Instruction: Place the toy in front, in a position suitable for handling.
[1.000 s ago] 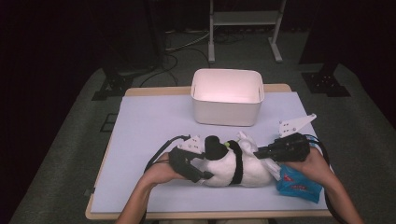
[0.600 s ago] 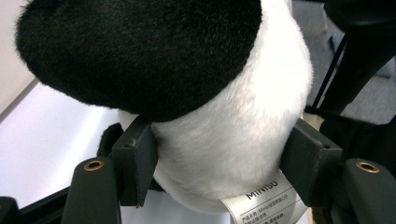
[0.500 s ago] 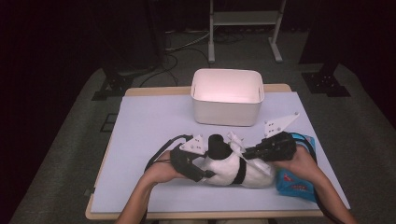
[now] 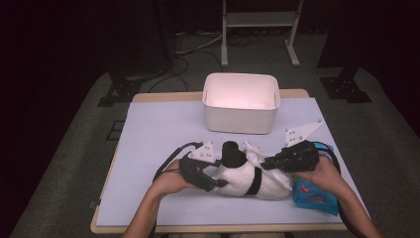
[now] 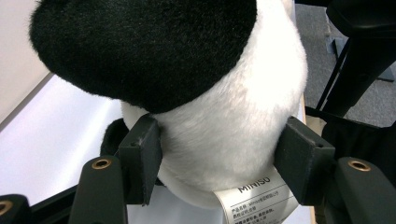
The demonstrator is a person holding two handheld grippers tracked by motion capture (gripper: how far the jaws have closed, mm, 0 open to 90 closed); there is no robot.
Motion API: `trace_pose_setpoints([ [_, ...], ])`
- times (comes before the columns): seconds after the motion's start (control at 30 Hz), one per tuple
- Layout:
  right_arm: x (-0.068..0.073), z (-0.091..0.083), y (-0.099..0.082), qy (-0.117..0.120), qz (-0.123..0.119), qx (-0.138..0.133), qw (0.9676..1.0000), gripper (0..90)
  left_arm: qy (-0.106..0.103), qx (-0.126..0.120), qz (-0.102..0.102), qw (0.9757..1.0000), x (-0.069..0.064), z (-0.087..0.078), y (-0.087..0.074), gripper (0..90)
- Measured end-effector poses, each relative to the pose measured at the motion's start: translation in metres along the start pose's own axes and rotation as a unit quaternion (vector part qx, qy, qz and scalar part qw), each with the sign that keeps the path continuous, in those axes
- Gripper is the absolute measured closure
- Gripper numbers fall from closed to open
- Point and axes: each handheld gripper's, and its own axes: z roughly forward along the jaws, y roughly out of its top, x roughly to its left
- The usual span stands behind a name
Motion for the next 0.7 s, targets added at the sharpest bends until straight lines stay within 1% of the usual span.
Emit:
trace_pose_setpoints([
  [0.1, 0.001, 0.006, 0.005, 0.005, -0.003, -0.003, 1.0, 84.2, 0.0, 0.003, 0.003, 1.0, 0.0, 0.0, 0.0, 37.1],
  [0.2, 0.002, 0.007, 0.011, 0.007, -0.008, -0.016, 0.9998, 84.2, 0.0, 0.002, 0.0, 1.0, 0.0, 0.0, 0.0, 37.0],
  [0.27, 0.003, 0.009, 0.015, 0.006, -0.013, -0.012, 0.9998, 84.2, 0.0, 0.003, 0.0, 1.0, 0.0, 0.0, 0.0, 37.1],
  [0.33, 0.003, 0.008, 0.015, 0.006, -0.013, -0.008, 0.9999, 84.2, -0.001, 0.003, 0.001, 1.0, 0.001, 0.0, -0.002, 37.1],
  [0.4, 0.003, 0.006, 0.013, 0.004, -0.012, -0.005, 0.9999, 84.2, 0.0, 0.002, -0.002, 1.0, 0.001, 0.0, -0.003, 37.1],
  [0.43, 0.002, 0.004, 0.011, 0.0, -0.013, 0.0, 0.9999, 84.2, 0.0, 0.002, -0.003, 1.0, 0.001, 0.0, -0.003, 37.1],
  [0.5, 0.002, 0.0, 0.006, -0.007, -0.007, 0.003, 0.9999, 84.2, -0.001, 0.001, -0.004, 1.0, 0.002, 0.0, -0.004, 37.1],
  [0.7, 0.001, -0.023, -0.011, -0.021, 0.009, -0.012, 0.9997, 84.2, -0.001, 0.002, -0.002, 1.0, 0.002, 0.0, -0.004, 37.1],
])
